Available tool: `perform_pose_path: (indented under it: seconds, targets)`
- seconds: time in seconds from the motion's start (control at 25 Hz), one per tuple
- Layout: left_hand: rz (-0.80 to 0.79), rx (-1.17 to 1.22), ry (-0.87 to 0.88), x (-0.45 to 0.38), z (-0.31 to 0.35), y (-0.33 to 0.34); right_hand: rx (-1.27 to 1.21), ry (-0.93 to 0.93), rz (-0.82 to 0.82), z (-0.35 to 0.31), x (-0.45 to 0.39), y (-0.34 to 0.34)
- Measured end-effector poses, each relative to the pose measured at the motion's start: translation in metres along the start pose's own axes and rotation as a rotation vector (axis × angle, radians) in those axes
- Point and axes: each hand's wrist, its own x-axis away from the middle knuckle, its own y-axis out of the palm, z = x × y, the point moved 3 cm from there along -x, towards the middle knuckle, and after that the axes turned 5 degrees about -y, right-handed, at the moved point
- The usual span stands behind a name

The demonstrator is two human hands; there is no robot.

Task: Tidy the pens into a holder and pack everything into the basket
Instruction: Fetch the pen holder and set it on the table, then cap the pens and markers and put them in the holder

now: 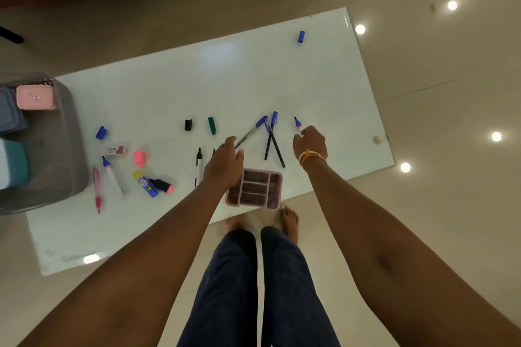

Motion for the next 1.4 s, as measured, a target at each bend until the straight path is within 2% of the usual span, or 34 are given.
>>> perform_pose_path:
  seconds: [0.2,0.4,0.48,0.6,0.68,0.84,1.0,1.08,1.16,1.24,1.32,1.4]
  targets:
    - [0.087,0.077,0.032,-0.011,0.023,0.020,0.167,-0.087,0.031,0.016,-0.039,0.006]
    - [0.198,0.157,0.020,-0.013,0.044,0.043,0.194,-0.154,-0.112,0.054,-0.071,0.021]
    - [0.266,0.226,0.030,-0.003,0.053,0.045,0.101,-0.210,-0.154,0.057,-0.070,0.016]
    - [0.347,0.343,-0.019,0.025,0.072,0.046,-0.193,-0.260,-0.233,0.045,-0.043,-0.004]
    - [0.315,0.406,-0.083,0.043,0.089,0.047,-0.377,-0.273,-0.324,0.033,-0.013,-0.018]
    - [0.279,0.728,-0.124,0.040,0.100,0.038,-0.469,-0.465,-0.441,-0.008,0.025,-0.034]
    - [0.418,0.708,-0.095,0.008,0.070,0.046,-0.531,-0.539,-0.566,-0.024,0.008,-0.007]
    - [0.409,0.766,-0.059,-0.012,0.059,0.053,-0.384,-0.642,-0.426,-0.028,-0.031,0.006]
    - [0.376,0.819,0.003,-0.039,0.055,0.054,-0.178,-0.759,-0.150,-0.041,-0.085,0.011]
    - [0.374,0.841,0.083,-0.069,0.058,0.052,-0.106,-0.825,0.100,-0.057,-0.139,0.005]
    - [0.324,0.845,0.142,-0.095,0.064,0.048,-0.113,-0.813,0.207,-0.071,-0.187,-0.002]
    - [0.253,0.796,0.158,-0.109,0.066,0.047,-0.042,-0.788,0.242,-0.080,-0.226,-0.002]
